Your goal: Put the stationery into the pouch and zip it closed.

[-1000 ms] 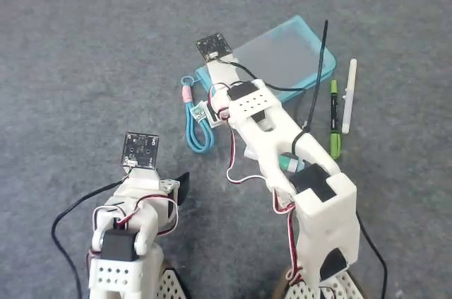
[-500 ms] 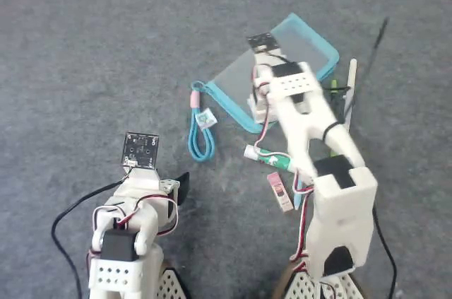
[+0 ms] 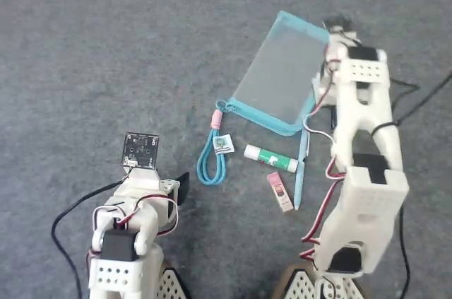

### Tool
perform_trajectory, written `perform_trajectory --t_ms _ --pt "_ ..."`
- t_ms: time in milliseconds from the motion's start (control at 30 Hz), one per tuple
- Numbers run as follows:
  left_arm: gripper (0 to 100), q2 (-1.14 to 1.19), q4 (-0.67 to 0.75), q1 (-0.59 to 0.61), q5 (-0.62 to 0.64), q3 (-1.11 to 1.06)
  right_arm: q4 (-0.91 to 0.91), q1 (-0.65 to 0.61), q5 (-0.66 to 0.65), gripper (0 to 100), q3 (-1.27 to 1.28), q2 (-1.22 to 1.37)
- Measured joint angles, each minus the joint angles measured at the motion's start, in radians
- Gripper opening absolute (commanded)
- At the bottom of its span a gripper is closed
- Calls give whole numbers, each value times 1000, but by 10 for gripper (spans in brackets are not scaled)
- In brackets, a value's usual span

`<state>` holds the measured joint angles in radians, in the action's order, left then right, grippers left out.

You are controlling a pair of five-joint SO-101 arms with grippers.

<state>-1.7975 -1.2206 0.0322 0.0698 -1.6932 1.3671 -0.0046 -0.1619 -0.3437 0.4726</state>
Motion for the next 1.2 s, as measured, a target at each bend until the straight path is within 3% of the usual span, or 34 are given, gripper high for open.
perform_trajectory --t_ms 200,333,467,633,1133,1200 --pt "229 0 0 0 0 0 164 -258 163 113 -184 0" --pt "229 0 0 0 0 0 138 -454 341 136 -173 0" --pt "229 0 0 0 0 0 26 -569 525 137 -137 74" --pt "229 0 0 0 0 0 -66 -614 626 137 -133 178" --pt "229 0 0 0 0 0 -83 -620 634 131 -133 279" --pt "229 0 0 0 0 0 -83 -620 634 89 -133 279"
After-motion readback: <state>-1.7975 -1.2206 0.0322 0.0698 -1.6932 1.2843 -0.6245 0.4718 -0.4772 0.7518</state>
